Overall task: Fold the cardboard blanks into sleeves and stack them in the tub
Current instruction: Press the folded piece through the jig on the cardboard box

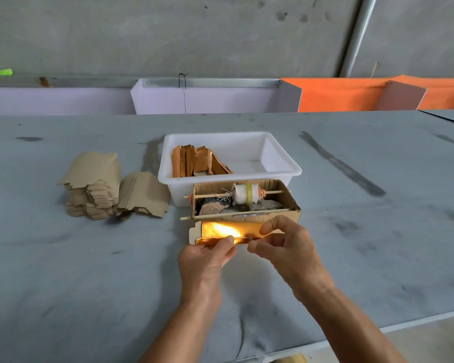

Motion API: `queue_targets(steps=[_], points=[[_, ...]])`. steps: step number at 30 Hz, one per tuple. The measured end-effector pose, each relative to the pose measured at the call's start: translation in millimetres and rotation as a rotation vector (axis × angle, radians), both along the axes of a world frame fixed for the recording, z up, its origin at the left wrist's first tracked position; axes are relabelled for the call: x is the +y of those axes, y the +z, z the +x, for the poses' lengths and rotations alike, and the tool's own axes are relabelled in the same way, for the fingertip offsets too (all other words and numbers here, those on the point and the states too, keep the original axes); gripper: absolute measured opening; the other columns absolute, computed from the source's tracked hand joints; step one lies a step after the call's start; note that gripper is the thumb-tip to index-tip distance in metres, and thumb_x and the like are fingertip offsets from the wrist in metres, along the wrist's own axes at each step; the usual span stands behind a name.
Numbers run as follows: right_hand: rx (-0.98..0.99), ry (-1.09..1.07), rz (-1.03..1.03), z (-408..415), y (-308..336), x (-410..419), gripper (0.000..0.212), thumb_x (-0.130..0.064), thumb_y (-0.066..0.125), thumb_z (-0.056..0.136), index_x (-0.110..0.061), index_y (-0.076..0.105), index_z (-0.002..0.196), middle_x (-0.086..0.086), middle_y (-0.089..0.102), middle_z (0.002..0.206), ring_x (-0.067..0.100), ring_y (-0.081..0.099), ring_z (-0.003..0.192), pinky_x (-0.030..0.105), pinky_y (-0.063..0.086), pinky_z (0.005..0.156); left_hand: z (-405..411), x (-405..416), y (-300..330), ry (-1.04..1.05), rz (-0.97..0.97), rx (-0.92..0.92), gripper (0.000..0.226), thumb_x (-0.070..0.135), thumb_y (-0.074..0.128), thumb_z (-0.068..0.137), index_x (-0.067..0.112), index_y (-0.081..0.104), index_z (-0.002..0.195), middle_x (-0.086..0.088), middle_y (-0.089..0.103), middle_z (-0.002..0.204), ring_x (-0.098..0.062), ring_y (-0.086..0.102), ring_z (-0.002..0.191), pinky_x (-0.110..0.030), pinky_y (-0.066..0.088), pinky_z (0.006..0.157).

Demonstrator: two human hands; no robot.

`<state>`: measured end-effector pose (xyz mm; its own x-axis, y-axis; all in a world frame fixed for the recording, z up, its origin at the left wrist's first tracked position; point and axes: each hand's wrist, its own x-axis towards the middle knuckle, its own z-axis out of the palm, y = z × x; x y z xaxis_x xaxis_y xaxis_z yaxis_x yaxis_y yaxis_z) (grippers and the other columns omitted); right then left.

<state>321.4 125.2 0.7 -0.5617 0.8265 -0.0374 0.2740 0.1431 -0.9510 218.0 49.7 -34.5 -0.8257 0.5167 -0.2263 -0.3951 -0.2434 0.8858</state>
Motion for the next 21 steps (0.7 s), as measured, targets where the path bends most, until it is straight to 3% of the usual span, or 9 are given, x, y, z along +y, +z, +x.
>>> queue_targets(steps=[6, 16, 21], points=[[0.064, 0.066, 0.031, -8, -3, -7, 0.018, -0.004, 0.074, 0.077, -0.016, 0.061, 0.082, 0.01, 0.066, 0.065, 0.004, 0.044, 0.043, 0.014, 0.035, 0.043, 1, -2, 0, 0.017, 0.037, -0.061, 0.006, -0.009, 0.066, 0.078, -0.005, 0.065, 0.075, -0.017, 0.067, 0.072, -0.025, 0.069, 0.069, -0.033, 0.059, 0.074], [0.06, 0.114, 0.052, -13, -8, -11, 0.017, -0.003, 0.073, 0.078, -0.015, 0.065, 0.086, 0.015, 0.067, 0.069, 0.003, 0.045, 0.044, 0.012, 0.036, 0.044, -2, -5, -2, 0.004, 0.026, -0.084, 0.003, -0.008, 0.067, 0.078, -0.006, 0.064, 0.078, -0.021, 0.068, 0.079, -0.029, 0.069, 0.075, -0.037, 0.058, 0.079], [0.048, 0.121, 0.062, -14, -9, -12, 0.017, -0.002, 0.073, 0.077, -0.013, 0.066, 0.088, 0.01, 0.068, 0.069, 0.011, 0.058, 0.057, 0.022, 0.049, 0.056, -2, -7, -3, 0.007, 0.029, -0.081, 0.004, -0.008, 0.067, 0.077, -0.006, 0.064, 0.078, -0.02, 0.067, 0.079, -0.026, 0.069, 0.071, -0.033, 0.059, 0.075]])
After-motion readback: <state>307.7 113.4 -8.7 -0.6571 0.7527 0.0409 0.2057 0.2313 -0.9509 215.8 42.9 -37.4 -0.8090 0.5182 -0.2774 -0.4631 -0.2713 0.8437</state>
